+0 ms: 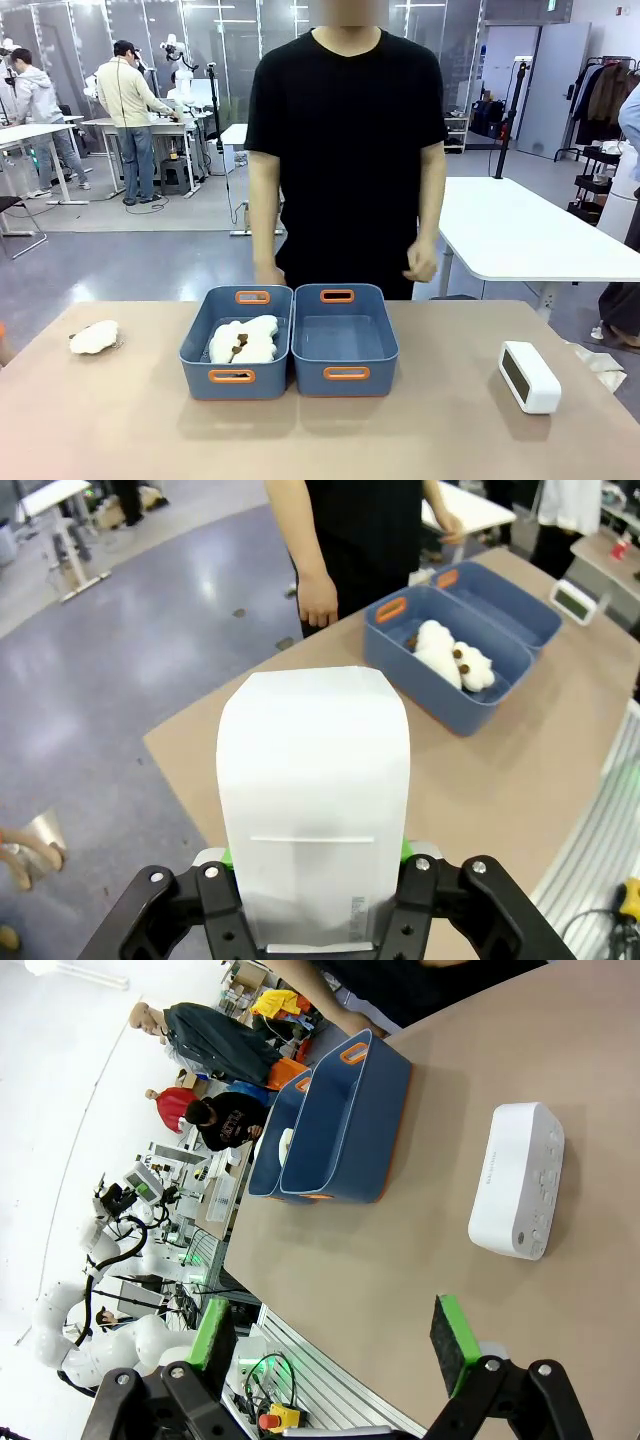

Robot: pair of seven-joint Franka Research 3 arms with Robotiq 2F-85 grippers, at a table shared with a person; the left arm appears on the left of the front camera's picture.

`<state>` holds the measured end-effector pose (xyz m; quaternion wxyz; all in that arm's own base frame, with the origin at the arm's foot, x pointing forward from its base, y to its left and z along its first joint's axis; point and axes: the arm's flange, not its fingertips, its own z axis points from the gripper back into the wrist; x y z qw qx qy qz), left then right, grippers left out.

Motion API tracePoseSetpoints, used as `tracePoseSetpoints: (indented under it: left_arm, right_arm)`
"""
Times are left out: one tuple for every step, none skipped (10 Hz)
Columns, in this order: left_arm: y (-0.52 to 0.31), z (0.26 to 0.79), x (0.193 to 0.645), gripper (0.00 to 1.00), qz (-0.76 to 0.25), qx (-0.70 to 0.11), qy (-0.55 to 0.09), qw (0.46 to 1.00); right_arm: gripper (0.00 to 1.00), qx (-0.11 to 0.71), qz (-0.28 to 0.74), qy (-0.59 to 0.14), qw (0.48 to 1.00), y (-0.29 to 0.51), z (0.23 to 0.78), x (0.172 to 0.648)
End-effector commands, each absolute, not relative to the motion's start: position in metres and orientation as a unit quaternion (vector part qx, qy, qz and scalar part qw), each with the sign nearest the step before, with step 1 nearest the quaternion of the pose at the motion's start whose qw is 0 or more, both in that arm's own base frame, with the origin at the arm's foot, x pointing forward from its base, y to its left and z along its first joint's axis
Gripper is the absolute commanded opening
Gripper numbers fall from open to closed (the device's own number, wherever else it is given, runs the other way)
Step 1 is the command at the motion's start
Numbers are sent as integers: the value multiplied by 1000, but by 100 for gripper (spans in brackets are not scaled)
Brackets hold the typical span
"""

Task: Sort the digital clocks into the basket.
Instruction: Pick up the Digital clock from the table and place it into the empty Plastic storage basket.

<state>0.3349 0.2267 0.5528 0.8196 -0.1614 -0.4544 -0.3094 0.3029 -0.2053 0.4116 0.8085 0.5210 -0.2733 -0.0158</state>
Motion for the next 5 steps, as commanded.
tracePoseSetpoints:
  left_arm:
    - [163,568,358,0,-396,-163,-424,798]
    - [109,578,370,0,-453,-150,-408,778]
    - [51,585,379,0,-495,-137,-395,762]
    - [-4,587,385,0,-534,-130,-379,745]
    - [-64,589,392,0,-566,-127,-368,727]
  right_arm:
    - [100,526,-14,-280,803,-205,413,303]
    - [100,526,-14,-280,803,-205,413,303]
    - [100,526,-14,-280,803,-205,413,303]
    - [100,526,-14,-280,803,-205,413,303]
    - [100,526,-14,-280,803,-205,413,303]
